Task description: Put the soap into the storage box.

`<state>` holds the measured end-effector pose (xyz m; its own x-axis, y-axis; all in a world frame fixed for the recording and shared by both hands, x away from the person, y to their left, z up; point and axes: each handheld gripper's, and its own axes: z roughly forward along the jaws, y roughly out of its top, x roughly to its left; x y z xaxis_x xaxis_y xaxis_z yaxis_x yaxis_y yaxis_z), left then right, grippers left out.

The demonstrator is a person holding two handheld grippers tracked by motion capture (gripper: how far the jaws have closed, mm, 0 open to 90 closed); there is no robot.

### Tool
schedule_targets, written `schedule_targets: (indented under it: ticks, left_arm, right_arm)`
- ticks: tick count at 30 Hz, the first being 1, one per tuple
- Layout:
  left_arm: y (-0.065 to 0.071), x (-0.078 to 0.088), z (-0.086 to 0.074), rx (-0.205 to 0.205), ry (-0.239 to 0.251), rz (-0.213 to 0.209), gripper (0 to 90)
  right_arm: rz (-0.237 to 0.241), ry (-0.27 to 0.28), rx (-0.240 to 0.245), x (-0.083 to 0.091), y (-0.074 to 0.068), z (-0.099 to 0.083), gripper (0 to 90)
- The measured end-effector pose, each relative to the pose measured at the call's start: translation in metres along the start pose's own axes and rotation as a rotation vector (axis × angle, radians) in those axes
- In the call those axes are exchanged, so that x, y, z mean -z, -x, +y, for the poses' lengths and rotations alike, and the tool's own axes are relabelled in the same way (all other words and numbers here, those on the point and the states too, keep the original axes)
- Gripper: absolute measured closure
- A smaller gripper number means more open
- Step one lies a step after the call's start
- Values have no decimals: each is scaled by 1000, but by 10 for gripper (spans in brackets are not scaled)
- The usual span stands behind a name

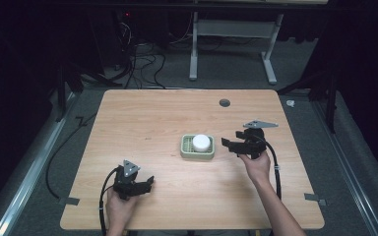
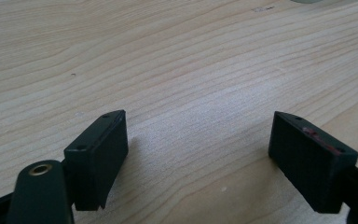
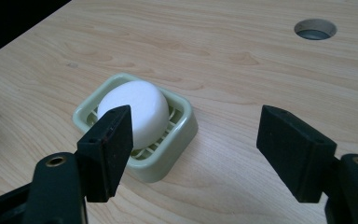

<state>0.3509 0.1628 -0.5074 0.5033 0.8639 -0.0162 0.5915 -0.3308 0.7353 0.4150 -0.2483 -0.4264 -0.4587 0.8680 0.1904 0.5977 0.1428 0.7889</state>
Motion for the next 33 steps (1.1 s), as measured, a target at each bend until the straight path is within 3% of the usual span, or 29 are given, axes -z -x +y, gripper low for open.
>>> schedule_targets:
  ticks: [9,33]
  left_arm:
    - [0,0,0,0,-1,-1,201]
    - [0,0,0,-1,0,1,201]
  right_arm:
    - [10,31,-10,17,5,-6,278]
    - [-19,71,-35,50,17,-32,283]
